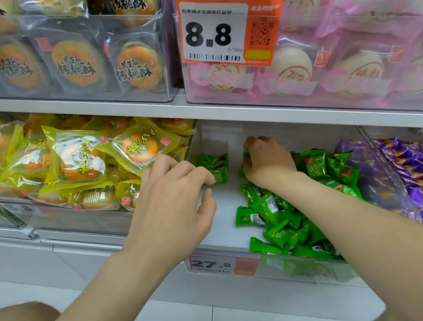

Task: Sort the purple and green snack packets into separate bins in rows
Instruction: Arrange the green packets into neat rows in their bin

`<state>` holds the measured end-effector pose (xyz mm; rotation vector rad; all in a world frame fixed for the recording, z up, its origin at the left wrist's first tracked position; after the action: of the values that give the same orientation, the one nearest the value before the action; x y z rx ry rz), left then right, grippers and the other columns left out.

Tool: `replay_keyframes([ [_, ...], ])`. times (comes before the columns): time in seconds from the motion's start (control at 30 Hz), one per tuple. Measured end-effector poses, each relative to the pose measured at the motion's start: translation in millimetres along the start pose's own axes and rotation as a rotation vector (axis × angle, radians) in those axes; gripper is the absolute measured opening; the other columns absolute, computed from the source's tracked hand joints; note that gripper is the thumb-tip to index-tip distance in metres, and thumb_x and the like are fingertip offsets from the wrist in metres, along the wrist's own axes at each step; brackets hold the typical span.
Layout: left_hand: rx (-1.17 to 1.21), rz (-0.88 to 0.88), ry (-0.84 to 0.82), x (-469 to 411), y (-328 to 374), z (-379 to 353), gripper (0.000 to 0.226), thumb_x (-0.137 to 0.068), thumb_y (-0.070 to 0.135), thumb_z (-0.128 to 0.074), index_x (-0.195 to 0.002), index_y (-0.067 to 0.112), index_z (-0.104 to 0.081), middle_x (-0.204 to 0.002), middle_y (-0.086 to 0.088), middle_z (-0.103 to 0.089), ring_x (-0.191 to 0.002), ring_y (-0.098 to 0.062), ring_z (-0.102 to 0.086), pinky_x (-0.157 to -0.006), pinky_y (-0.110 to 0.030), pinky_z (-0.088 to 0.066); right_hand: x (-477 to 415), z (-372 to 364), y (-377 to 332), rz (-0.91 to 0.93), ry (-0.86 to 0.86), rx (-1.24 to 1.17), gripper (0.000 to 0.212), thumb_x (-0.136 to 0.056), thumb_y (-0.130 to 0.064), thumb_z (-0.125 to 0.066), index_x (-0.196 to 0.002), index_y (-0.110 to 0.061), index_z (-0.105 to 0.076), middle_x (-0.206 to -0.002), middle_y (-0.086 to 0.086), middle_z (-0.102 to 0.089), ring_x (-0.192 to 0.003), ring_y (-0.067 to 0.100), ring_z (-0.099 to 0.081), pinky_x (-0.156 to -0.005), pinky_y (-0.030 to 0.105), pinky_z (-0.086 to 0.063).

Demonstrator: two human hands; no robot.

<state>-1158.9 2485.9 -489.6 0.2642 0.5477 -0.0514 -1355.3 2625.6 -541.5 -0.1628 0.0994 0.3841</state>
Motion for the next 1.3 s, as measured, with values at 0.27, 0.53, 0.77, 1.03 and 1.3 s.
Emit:
replay_keyframes([
  [0.27, -0.004, -0.002, 0.010, -1, 3, -3, 0.018, -0.090, 0.031, -0.060, -0.101, 0.028, -0.074, -0.095, 0.014, -0.069, -0.100, -0.022, -0.046, -0.080, -0.042, -0.041, -7, -34, 1, 0.040, -0.170, 0.246, 0.048, -0.088, -0.040, -0.074, -0.131, -0.025, -0.059, -0.127, 0.008, -0.065, -0.124, 0.034, -0.056, -0.105, 0.046, -0.038],
  [0.53, -0.021, -0.026, 0.014, -3, 3, -2, 0.013, -0.090, 0.026, -0.070, -0.102, 0.028, -0.073, -0.094, 0.013, -0.069, -0.100, -0.022, -0.050, -0.082, -0.042, -0.040, 5, 19, -4, 0.035, 0.061, -0.014, 0.021, -0.097, -0.033, -0.056, -0.115, -0.023, -0.061, -0.094, 0.006, -0.068, -0.097, 0.031, -0.058, -0.091, 0.042, -0.040],
  [0.77, 0.002, -0.057, 0.025, -5, 11, 3, 0.038, -0.087, 0.047, -0.075, -0.120, 0.031, -0.065, -0.112, 0.013, -0.063, -0.106, -0.020, -0.055, -0.087, -0.040, -0.039, 71, 38, -24, -0.304, -0.417, -1.181, 0.027, -0.097, -0.023, -0.064, -0.116, -0.005, -0.071, -0.091, 0.016, -0.079, -0.064, 0.019, -0.063, -0.059, 0.029, -0.044],
  [1.03, 0.021, -0.031, 0.096, -3, 10, 10, 0.012, -0.100, 0.040, -0.066, -0.107, 0.031, -0.071, -0.084, 0.016, -0.068, -0.091, -0.020, -0.053, -0.084, -0.043, -0.036, 91, 56, -27, 0.118, -0.517, -0.939, 0.022, -0.100, -0.042, -0.068, -0.115, -0.028, -0.076, -0.096, 0.008, -0.079, -0.086, 0.019, -0.075, -0.075, 0.032, -0.052],
  [1.3, 0.049, 0.011, 0.127, -5, 3, 11, 0.021, -0.092, 0.024, -0.071, -0.113, 0.022, -0.070, -0.106, 0.006, -0.066, -0.100, -0.024, -0.052, -0.085, -0.045, -0.045, 64, 41, -20, 0.305, -0.165, -0.491, 0.026, -0.090, -0.042, -0.080, -0.112, -0.029, -0.075, -0.086, -0.005, -0.075, -0.073, 0.007, -0.065, -0.075, 0.030, -0.052],
])
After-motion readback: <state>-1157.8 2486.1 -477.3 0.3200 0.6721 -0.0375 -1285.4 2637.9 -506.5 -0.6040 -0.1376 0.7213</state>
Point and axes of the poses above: each hand's wrist, its own x-axis away from the middle knuckle, its own z-axis out of the back of the hand, y = z × x, the point moved 6 cm from there along -x, towards the middle knuckle
